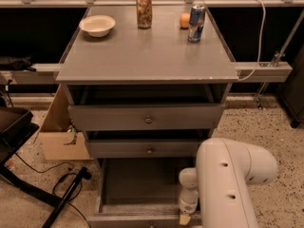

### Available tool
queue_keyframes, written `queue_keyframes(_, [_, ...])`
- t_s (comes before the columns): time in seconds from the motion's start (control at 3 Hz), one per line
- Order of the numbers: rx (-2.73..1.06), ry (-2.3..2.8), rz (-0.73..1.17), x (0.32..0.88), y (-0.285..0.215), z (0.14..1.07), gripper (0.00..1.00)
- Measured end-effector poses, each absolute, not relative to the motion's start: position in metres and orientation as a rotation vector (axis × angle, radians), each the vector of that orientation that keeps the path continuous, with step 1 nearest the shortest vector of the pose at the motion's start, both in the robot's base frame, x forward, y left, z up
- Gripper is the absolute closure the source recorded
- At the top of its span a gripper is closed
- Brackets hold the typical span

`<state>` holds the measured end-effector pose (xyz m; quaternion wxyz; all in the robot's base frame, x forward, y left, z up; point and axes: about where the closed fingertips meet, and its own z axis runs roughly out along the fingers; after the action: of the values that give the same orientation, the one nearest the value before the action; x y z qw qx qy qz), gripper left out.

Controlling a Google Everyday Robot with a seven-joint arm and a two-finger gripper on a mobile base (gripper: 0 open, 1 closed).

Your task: Open bottom drawer

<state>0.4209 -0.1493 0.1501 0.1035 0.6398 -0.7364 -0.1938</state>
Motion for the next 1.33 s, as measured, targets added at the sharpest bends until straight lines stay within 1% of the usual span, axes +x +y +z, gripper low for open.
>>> queue_keyframes(0.33, [1.851, -2.136, -0.636, 0.3907, -0.1528, 0.1517, 1.0])
queue_keyframes(0.67, [1.851, -2.136, -0.636, 0.3911, -0.1524, 0.1516, 0.84])
queue_keyframes(1.33, [1.851, -2.136, -0.636, 0.391, -0.1523, 0.1516, 0.37])
